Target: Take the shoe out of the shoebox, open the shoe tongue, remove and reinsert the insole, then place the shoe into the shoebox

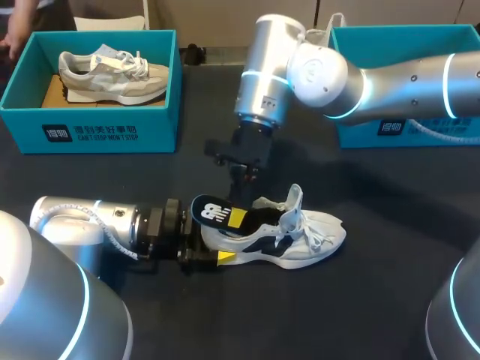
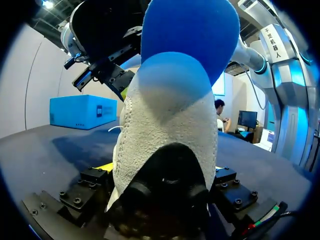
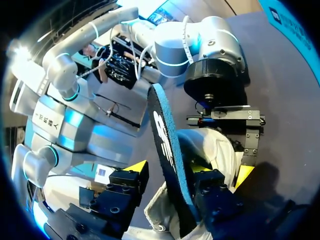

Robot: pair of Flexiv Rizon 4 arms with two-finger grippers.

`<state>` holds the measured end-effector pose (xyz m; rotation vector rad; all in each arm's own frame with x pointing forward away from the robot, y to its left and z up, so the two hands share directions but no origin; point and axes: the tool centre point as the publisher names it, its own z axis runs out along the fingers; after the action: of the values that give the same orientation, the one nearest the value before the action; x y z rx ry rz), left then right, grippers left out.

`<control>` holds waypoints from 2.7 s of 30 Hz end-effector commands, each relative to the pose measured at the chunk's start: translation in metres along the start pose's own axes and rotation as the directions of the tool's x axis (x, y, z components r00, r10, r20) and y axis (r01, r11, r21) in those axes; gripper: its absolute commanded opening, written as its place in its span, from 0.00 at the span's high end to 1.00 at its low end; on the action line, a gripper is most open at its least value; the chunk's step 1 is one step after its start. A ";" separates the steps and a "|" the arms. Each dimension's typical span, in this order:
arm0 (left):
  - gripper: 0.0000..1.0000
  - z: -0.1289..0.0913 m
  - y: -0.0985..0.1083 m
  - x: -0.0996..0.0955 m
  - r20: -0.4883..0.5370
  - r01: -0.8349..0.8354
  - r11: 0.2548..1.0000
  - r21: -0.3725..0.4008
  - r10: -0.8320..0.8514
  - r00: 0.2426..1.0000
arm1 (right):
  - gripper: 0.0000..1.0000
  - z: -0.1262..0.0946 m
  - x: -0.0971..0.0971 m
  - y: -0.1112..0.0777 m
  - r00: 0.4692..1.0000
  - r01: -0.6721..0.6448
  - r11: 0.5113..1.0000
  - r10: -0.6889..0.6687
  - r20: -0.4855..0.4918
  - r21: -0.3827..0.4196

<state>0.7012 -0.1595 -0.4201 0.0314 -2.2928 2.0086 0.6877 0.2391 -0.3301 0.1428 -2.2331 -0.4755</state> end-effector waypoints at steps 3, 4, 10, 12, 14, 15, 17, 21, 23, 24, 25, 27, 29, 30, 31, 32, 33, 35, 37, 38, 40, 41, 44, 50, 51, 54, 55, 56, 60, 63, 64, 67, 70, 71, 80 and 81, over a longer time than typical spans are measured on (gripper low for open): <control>1.00 0.001 -0.001 0.001 0.004 0.000 1.000 0.000 0.000 1.000 | 0.92 0.004 0.000 -0.002 1.000 -0.008 1.000 0.008 0.006 -0.019; 1.00 0.001 -0.001 0.001 0.004 0.000 1.000 0.000 0.000 1.000 | 1.00 0.004 0.000 -0.002 1.000 -0.008 1.000 0.008 0.010 -0.022; 1.00 0.001 -0.001 0.001 0.004 0.000 1.000 0.000 0.000 1.000 | 1.00 -0.003 0.006 0.002 0.999 0.008 0.999 -0.006 0.049 -0.032; 1.00 0.001 -0.001 0.001 0.004 0.000 1.000 0.000 0.000 1.000 | 1.00 -0.008 0.010 0.008 0.997 0.024 0.999 -0.021 0.070 -0.036; 1.00 0.001 -0.001 0.001 0.004 0.000 1.000 0.000 0.000 1.000 | 1.00 -0.013 0.014 0.015 0.995 0.040 0.998 -0.036 0.093 -0.039; 1.00 0.001 -0.001 0.001 0.004 0.000 1.000 0.000 0.000 1.000 | 1.00 -0.015 0.017 0.019 0.993 0.048 0.998 -0.044 0.106 -0.040; 1.00 0.001 -0.001 0.001 0.004 0.000 1.000 0.000 0.000 1.000 | 1.00 -0.020 0.020 0.026 0.990 0.064 0.997 -0.058 0.127 -0.040; 1.00 0.001 -0.001 0.001 0.004 0.000 1.000 0.000 0.000 1.000 | 1.00 -0.034 0.030 0.047 0.977 0.120 0.991 -0.106 0.186 -0.064; 1.00 0.001 -0.001 0.001 0.004 0.000 1.000 0.000 0.000 1.000 | 1.00 -0.039 0.033 0.052 0.972 0.142 0.986 -0.123 0.202 -0.085; 1.00 0.001 -0.001 0.001 0.004 0.000 1.000 0.000 0.000 1.000 | 1.00 -0.039 0.033 0.052 0.972 0.142 0.986 -0.123 0.202 -0.085; 1.00 0.001 -0.001 0.001 0.004 0.000 1.000 0.000 0.000 1.000 | 1.00 -0.039 0.033 0.052 0.972 0.142 0.986 -0.123 0.202 -0.085; 1.00 0.001 -0.001 0.001 0.004 0.000 1.000 0.000 0.000 1.000 | 1.00 -0.039 0.033 0.052 0.972 0.142 0.986 -0.123 0.202 -0.085; 1.00 0.001 -0.001 0.001 0.004 0.000 1.000 0.000 0.000 1.000 | 1.00 -0.039 0.033 0.052 0.972 0.142 0.986 -0.123 0.202 -0.085; 1.00 0.001 -0.001 0.001 0.004 0.000 1.000 0.000 0.000 1.000 | 1.00 -0.039 0.033 0.052 0.972 0.142 0.986 -0.123 0.202 -0.085; 1.00 0.001 -0.001 0.001 0.004 0.000 1.000 0.000 0.000 1.000 | 1.00 -0.039 0.033 0.052 0.972 0.142 0.986 -0.123 0.202 -0.085; 1.00 0.001 -0.001 0.001 0.004 0.000 1.000 0.000 0.000 1.000 | 1.00 -0.039 0.033 0.052 0.972 0.142 0.986 -0.123 0.202 -0.085; 1.00 0.001 -0.001 0.001 0.004 0.000 1.000 0.000 0.000 1.000 | 1.00 -0.039 0.033 0.052 0.972 0.142 0.986 -0.123 0.202 -0.085; 1.00 0.001 -0.001 0.001 0.004 0.000 1.000 0.000 0.000 1.000 | 1.00 -0.039 0.033 0.052 0.972 0.142 0.986 -0.123 0.202 -0.085; 1.00 0.001 -0.001 0.001 0.004 0.000 1.000 0.000 0.000 1.000 | 1.00 -0.040 0.033 0.055 0.970 0.140 0.983 -0.112 0.216 -0.121; 1.00 0.001 -0.001 0.001 0.004 0.000 1.000 0.000 0.000 1.000 | 1.00 -0.043 0.036 0.061 0.965 0.146 0.979 -0.109 0.238 -0.140; 1.00 0.001 -0.001 0.001 0.004 0.000 1.000 0.000 0.000 1.000 | 1.00 -0.056 0.045 0.069 0.951 0.162 0.969 -0.103 0.290 -0.184; 1.00 0.001 -0.001 0.001 0.004 0.000 1.000 0.000 0.000 1.000 | 1.00 -0.063 0.050 0.073 0.945 0.169 0.965 -0.101 0.312 -0.198; 1.00 0.001 -0.001 0.001 0.004 0.000 1.000 0.000 0.000 1.000 | 1.00 -0.086 0.064 0.085 0.936 0.169 0.960 -0.085 0.342 -0.225; 1.00 0.001 -0.001 0.001 0.004 0.000 1.000 0.000 0.000 1.000 | 1.00 -0.130 0.096 0.105 0.938 0.144 0.913 -0.004 0.346 -0.382; 1.00 0.001 -0.001 0.001 0.004 0.000 1.000 0.000 0.000 1.000 | 1.00 -0.130 0.096 0.105 0.938 0.144 0.913 -0.004 0.346 -0.382; 1.00 0.001 -0.001 0.001 0.004 0.000 1.000 0.000 0.000 1.000 | 1.00 -0.130 0.096 0.105 0.938 0.144 0.913 -0.004 0.346 -0.382; 1.00 0.001 -0.001 0.001 0.004 0.000 1.000 0.000 0.000 1.000 | 1.00 -0.130 0.096 0.105 0.938 0.144 0.913 -0.004 0.346 -0.382; 1.00 0.001 -0.001 0.001 0.004 0.000 1.000 0.000 0.000 1.000 | 1.00 -0.130 0.096 0.105 0.938 0.144 0.913 -0.004 0.346 -0.382; 1.00 0.001 -0.001 0.001 0.004 0.000 1.000 0.000 0.000 1.000 | 1.00 -0.130 0.096 0.105 0.938 0.144 0.913 -0.004 0.346 -0.382; 1.00 0.001 -0.001 0.001 0.004 0.000 1.000 0.000 0.000 1.000 | 1.00 -0.130 0.096 0.105 0.938 0.144 0.913 -0.004 0.346 -0.382; 1.00 0.001 -0.001 0.001 0.004 0.000 1.000 0.000 0.000 1.000 | 1.00 -0.132 0.097 0.112 0.935 0.155 0.903 -0.003 0.355 -0.401; 1.00 0.001 -0.001 0.001 0.004 0.000 1.000 0.000 0.000 1.000 | 1.00 -0.143 0.116 0.120 0.906 0.201 0.885 -0.005 0.422 -0.420; 1.00 0.001 -0.001 0.001 0.004 0.000 1.000 0.000 0.000 1.000 | 1.00 -0.156 0.139 0.117 0.889 0.234 0.868 -0.007 0.458 -0.439; 1.00 0.001 -0.001 0.001 0.004 0.000 1.000 0.000 0.000 1.000 | 1.00 -0.160 0.146 0.115 0.888 0.243 0.859 -0.010 0.461 -0.450; 1.00 0.001 -0.001 0.001 0.004 0.000 1.000 0.000 0.000 1.000 | 1.00 -0.175 0.168 0.107 0.905 0.279 0.805 -0.038 0.424 -0.524; 1.00 0.001 -0.001 0.001 0.004 0.000 1.000 0.000 0.000 1.000 | 1.00 -0.175 0.168 0.107 0.905 0.279 0.805 -0.038 0.424 -0.524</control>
<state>0.7015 -0.1596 -0.4202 0.0312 -2.2922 2.0091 0.7223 0.2519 -0.0641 -0.0805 -2.3678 -1.3278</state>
